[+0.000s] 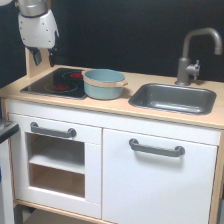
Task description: Place the pot in the sink
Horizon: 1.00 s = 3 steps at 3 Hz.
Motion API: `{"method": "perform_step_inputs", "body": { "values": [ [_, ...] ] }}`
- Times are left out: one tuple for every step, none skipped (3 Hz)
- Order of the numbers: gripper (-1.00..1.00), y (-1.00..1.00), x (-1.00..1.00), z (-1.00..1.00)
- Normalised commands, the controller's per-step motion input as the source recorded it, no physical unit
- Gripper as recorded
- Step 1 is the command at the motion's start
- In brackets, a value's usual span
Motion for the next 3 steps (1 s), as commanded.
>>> {"method": "perform_step_inputs", "body": {
  "values": [
    [0.8, -0.03, 0.47, -1.0],
    [1.0, 0.0, 1.0, -0.23],
    [1.0, 0.27, 1.0, -0.55]
  ]
}}
